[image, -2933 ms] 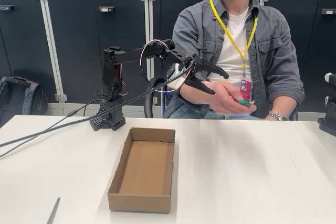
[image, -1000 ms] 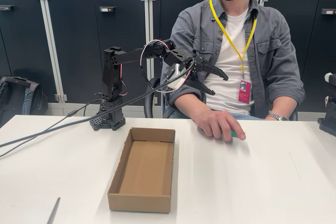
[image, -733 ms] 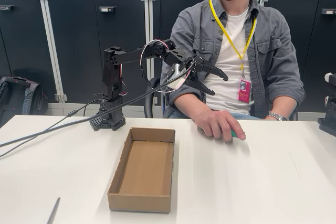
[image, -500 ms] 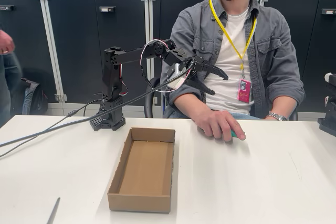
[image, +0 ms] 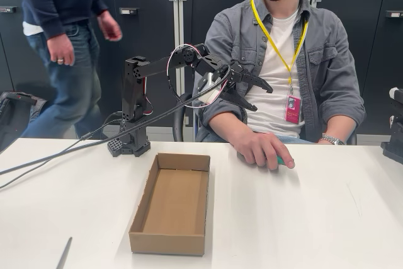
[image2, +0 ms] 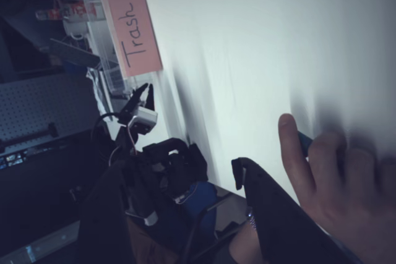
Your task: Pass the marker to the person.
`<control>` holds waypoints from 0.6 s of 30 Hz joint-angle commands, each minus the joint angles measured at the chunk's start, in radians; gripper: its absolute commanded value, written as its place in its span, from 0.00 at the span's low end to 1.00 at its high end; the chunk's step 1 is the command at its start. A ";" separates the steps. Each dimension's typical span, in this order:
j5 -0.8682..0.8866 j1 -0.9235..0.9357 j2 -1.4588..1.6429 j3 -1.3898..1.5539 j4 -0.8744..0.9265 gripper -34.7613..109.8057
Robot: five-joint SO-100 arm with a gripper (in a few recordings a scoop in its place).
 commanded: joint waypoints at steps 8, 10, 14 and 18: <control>0.005 -0.012 0.034 -0.025 0.015 0.48; 0.006 -0.015 0.035 -0.025 0.018 0.48; 0.009 -0.021 0.035 -0.025 0.011 0.48; 0.009 -0.031 0.035 -0.025 0.009 0.48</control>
